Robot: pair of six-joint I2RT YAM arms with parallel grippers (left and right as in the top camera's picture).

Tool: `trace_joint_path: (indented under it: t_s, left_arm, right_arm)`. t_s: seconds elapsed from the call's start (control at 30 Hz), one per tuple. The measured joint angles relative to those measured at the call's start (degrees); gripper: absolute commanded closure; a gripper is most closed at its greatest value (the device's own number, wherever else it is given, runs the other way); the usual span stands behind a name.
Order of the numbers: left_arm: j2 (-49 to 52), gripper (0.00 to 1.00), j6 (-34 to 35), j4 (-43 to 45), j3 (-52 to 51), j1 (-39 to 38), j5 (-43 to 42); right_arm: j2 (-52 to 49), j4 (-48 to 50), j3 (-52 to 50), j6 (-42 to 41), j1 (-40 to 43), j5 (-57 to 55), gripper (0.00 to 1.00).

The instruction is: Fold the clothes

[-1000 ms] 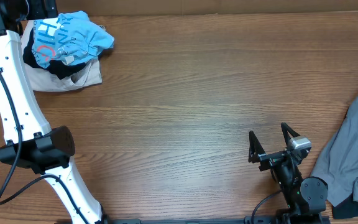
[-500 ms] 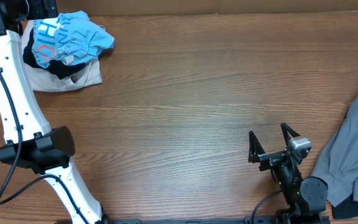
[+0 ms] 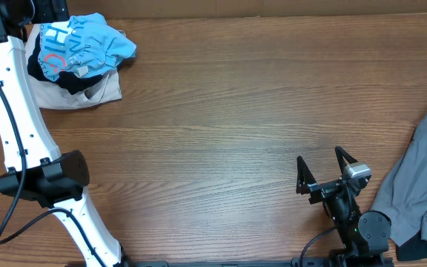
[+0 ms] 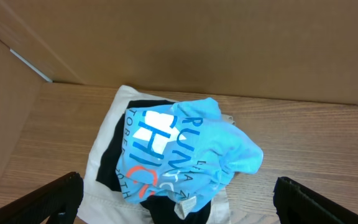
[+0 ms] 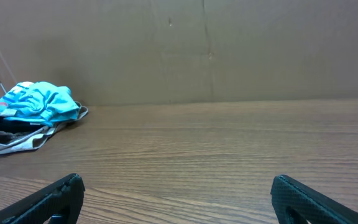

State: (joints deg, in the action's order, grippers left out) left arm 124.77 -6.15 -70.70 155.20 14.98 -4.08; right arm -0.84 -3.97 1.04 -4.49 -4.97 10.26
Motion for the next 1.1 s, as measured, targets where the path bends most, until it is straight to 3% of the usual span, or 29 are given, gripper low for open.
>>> trace_joint_path:
  t_s: [0.2, 0.63, 1.0, 1.1]
  left_arm:
    - [-11.3, 0.00, 0.0, 0.2, -11.3, -1.7, 0.3]
    - [-57.0, 0.00, -0.2, 4.0, -58.1, -8.6, -0.1]
    - [-88.1, 0.00, 3.0, 60.3, -112.3, -8.6, -9.3]
    - [-93.8, 0.00, 5.2, 71.0, -123.5, -8.6, -10.6]
  right_arm:
    - [0.0, 0.0, 0.0, 0.0, 0.0, 0.0, 0.00]
    - [0.0, 0.0, 0.0, 0.0, 0.0, 0.0, 0.00]
    - [0.0, 0.1, 0.0, 0.0, 0.0, 0.0, 0.00]
    - [0.0, 0.0, 0.0, 0.0, 0.0, 0.0, 0.00]
